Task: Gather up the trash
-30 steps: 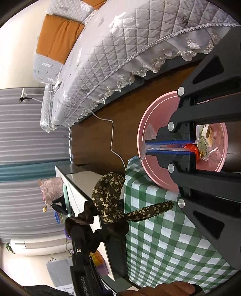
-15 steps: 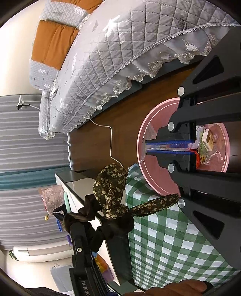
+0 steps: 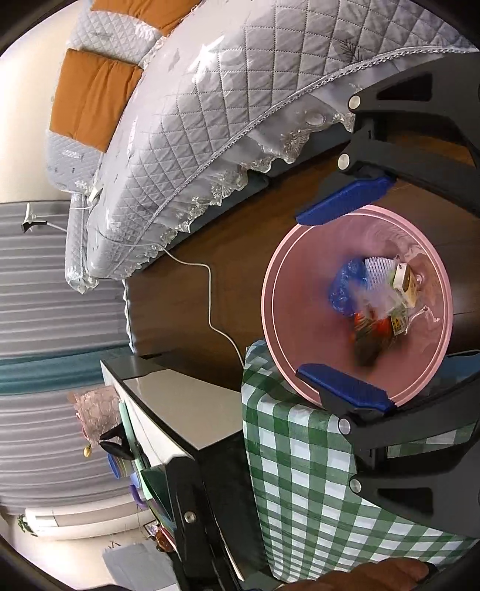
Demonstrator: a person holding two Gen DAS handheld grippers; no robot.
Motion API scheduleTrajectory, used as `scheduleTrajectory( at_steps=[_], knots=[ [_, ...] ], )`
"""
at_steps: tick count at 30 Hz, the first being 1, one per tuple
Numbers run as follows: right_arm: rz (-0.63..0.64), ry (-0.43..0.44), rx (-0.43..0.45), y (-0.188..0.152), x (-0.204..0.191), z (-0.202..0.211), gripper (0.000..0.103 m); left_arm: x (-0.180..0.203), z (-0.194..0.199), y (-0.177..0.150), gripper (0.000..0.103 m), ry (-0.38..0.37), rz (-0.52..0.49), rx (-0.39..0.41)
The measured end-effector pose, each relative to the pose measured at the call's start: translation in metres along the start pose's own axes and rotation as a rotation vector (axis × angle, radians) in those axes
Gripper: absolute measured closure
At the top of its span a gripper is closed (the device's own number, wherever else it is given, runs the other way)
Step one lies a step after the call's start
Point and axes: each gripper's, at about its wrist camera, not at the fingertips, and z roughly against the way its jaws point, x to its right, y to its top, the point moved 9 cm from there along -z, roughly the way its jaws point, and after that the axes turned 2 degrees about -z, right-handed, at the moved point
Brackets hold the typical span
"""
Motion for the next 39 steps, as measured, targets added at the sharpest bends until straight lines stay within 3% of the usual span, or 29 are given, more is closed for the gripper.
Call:
scheduleTrajectory(
  at_steps=[3,10,15,19,22,29,39],
  knots=[
    [-0.015,-0.014,0.004,0.001,0.002,0.004,0.025,-0.005,0.008,-0.003,0.047,0.021,-0.005,0.007],
    [-0.03,-0.019,0.034,0.012,-0.008,0.032,0.007,-0.022,0.045,-0.02,0.033,0.075,0.008,0.022],
    [-0.059,-0.018,0.068,0.026,-0.024,0.065,0.005,-0.04,0.093,-0.027,0.019,0.17,0.026,0.064],
    [-0.052,-0.009,0.099,0.025,-0.044,0.096,0.005,-0.053,0.135,-0.035,0.015,0.203,0.075,0.096],
    [-0.028,0.002,0.113,0.016,-0.062,0.116,0.005,-0.062,0.164,-0.049,0.01,0.257,0.101,0.109],
    [0.022,0.014,0.151,-0.02,-0.096,0.15,0.005,-0.086,0.212,-0.109,0.01,0.371,0.184,0.099],
    [0.094,0.001,0.149,-0.079,-0.127,0.17,0.005,-0.09,0.236,-0.16,0.009,0.464,0.15,0.109]
  ],
)
